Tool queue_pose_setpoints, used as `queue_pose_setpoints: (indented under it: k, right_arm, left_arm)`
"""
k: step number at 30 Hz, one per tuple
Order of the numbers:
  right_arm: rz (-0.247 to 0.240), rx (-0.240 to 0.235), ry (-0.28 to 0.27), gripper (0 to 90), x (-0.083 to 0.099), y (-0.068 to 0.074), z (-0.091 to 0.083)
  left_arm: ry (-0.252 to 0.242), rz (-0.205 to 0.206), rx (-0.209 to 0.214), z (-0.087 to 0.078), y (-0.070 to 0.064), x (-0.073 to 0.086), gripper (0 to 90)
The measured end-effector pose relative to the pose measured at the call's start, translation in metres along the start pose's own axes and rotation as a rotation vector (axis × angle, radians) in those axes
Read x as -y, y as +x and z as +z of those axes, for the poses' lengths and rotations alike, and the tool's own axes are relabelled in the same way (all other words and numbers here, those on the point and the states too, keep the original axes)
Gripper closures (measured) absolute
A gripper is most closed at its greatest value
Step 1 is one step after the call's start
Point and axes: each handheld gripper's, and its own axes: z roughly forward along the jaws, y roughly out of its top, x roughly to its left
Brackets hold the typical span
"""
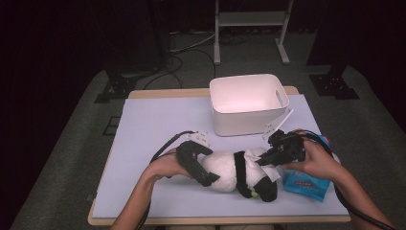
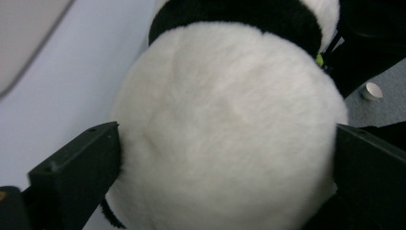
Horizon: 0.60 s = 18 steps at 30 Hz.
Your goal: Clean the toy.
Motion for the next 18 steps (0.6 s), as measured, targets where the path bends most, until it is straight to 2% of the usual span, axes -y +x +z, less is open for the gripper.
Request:
queue_pose_setpoints:
  k: [5,9,11,14,16,18]
  right_arm:
    - [0.009,-0.011,0.001,83.1,0.007,0.001,0.003]
    - [0.02,-0.029,0.0,83.1,0.011,0.0,0.006]
    - [0.02,-0.026,-0.003,83.1,0.011,0.0,0.007]
    - [0.021,-0.028,-0.005,83.0,0.012,0.0,0.007]
    - [0.024,-0.038,-0.041,82.9,0.014,0.0,0.004]
    - [0.024,-0.036,-0.052,82.8,0.014,0.0,0.002]
  left_arm:
    - [0.03,0.003,0.02,0.01,0.0,-0.004,0.0]
    - [0.065,0.029,0.022,0.019,-0.002,-0.007,0.0]
    - [0.062,0.033,0.016,0.022,-0.004,-0.009,0.5]
    - [0.059,0.057,0.006,0.02,-0.006,-0.008,11.1]
    - [0.047,0.075,-0.003,0.014,-0.006,-0.008,20.5]
    - [0.037,0.09,-0.013,0.01,-0.006,-0.01,21.7]
